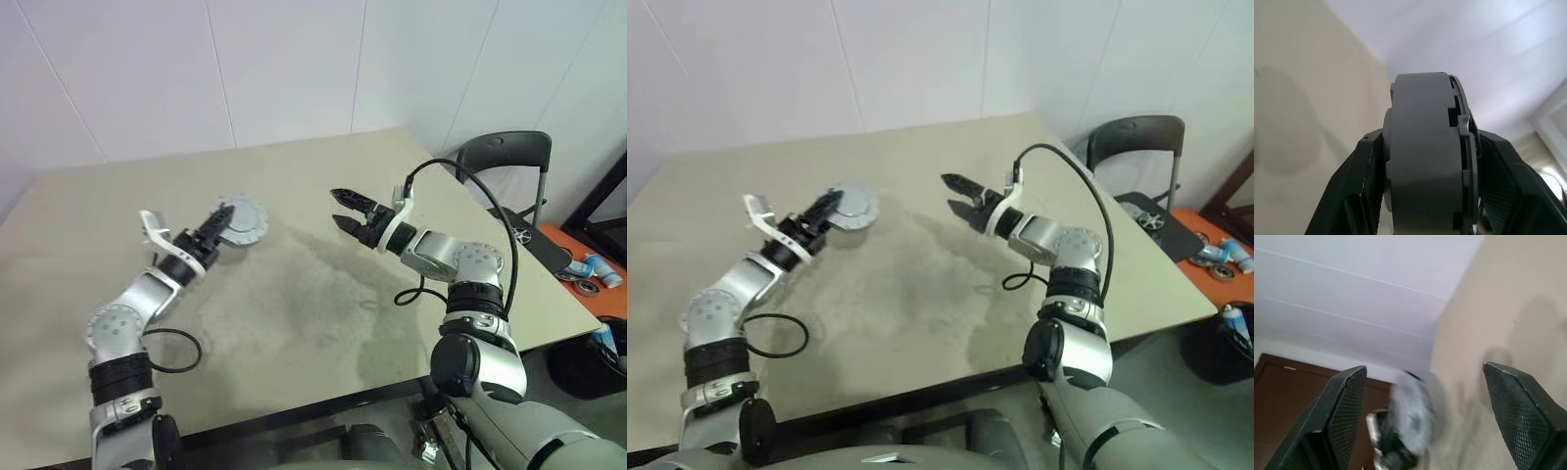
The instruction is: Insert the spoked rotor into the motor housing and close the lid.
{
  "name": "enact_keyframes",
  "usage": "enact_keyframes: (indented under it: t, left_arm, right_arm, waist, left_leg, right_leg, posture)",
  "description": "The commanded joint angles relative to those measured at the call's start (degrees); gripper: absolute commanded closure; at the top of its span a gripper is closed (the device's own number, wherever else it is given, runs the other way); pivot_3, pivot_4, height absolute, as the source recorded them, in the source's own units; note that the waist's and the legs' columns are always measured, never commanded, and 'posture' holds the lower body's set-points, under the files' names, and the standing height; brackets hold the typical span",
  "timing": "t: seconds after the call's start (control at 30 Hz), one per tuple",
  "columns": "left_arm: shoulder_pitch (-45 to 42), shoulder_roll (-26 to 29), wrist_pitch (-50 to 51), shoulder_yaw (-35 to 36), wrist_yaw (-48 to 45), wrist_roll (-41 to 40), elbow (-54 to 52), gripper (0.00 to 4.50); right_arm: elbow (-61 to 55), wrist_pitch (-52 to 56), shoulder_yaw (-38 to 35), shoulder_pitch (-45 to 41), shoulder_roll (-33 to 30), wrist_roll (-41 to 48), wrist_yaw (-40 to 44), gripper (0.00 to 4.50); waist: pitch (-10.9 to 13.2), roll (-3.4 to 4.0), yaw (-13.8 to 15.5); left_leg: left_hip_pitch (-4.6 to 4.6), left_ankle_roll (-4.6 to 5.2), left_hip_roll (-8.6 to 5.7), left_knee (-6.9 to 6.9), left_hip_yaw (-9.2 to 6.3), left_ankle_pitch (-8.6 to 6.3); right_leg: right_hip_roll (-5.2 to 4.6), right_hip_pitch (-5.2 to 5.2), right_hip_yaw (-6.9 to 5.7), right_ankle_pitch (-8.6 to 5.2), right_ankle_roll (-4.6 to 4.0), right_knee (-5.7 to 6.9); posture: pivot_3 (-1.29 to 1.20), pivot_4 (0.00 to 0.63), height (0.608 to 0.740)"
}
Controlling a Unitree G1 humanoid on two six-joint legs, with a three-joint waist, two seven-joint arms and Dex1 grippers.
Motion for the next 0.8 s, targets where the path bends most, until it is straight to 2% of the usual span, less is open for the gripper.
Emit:
enact_keyframes:
  t: [0.03, 0.2, 0.3, 0.63, 0.8]
  left_arm:
    - [-0.42, 3.41, -2.65, 4.35, 1.47, -0.9, -4.01, 2.18]
    - [3.3, 10.28, -3.18, 5.95, 0.44, 3.87, -0.78, 2.18]
    - [5.3, 14.13, -5.1, 2.67, -2.65, 11.29, 3.78, 2.18]
    - [2.75, 15.48, -10.49, -0.89, -9.21, 23.69, 15.06, 2.18]
    - [4.15, 16.0, -11.55, -3.71, -11.75, 29.27, 17.96, 2.18]
  right_arm:
    - [-0.99, 0.0, 1.68, -0.56, 1.29, 0.08, 1.19, 0.55]
    - [-1.26, 0.02, 3.62, -0.14, 2.59, -0.71, 1.4, 0.55]
    - [-1.49, -0.03, 4.3, -0.21, 3.16, -0.83, 1.48, 0.55]
    - [-2.66, -0.37, 4.93, 0.46, 3.43, -1.23, 1.42, 0.55]
    - [-3.71, -0.48, 4.99, 1.38, 3.15, -1.58, 0.93, 0.55]
  waist:
    - [0.0, 0.0, 0.0]
    - [0.0, -0.01, 0.03]
    - [0.0, -0.01, 0.07]
    - [-0.01, -0.24, 0.21]
    - [-0.03, -0.2, 0.14]
  left_leg:
    - [0.0, 0.0, 0.0, 0.0, 0.0, 0.0]
    - [0.0, -0.01, 0.0, -0.03, -0.01, 0.0]
    - [0.0, -0.01, -0.01, -0.03, -0.02, 0.0]
    - [-0.07, -0.03, -0.02, -0.08, -0.07, -0.01]
    - [0.0, -0.05, -0.02, -0.08, -0.06, 0.0]
  right_leg:
    - [-0.01, 0.0, 0.0, 0.0, 0.0, 0.0]
    - [-0.03, -0.03, 0.0, 0.0, 0.0, 0.01]
    - [-0.04, -0.03, -0.01, 0.0, 0.0, 0.01]
    - [-0.12, -0.11, -0.05, 0.0, -0.01, -0.02]
    - [-0.16, -0.08, -0.04, 0.0, -0.02, 0.03]
  posture:
    - [0.0, 0.0, 0.74]
    - [0.0, 0.0, 0.74]
    - [0.0, 0.0, 0.74]
    - [0.0, 0.0, 0.74]
    - [0.0, 0.0, 0.74]
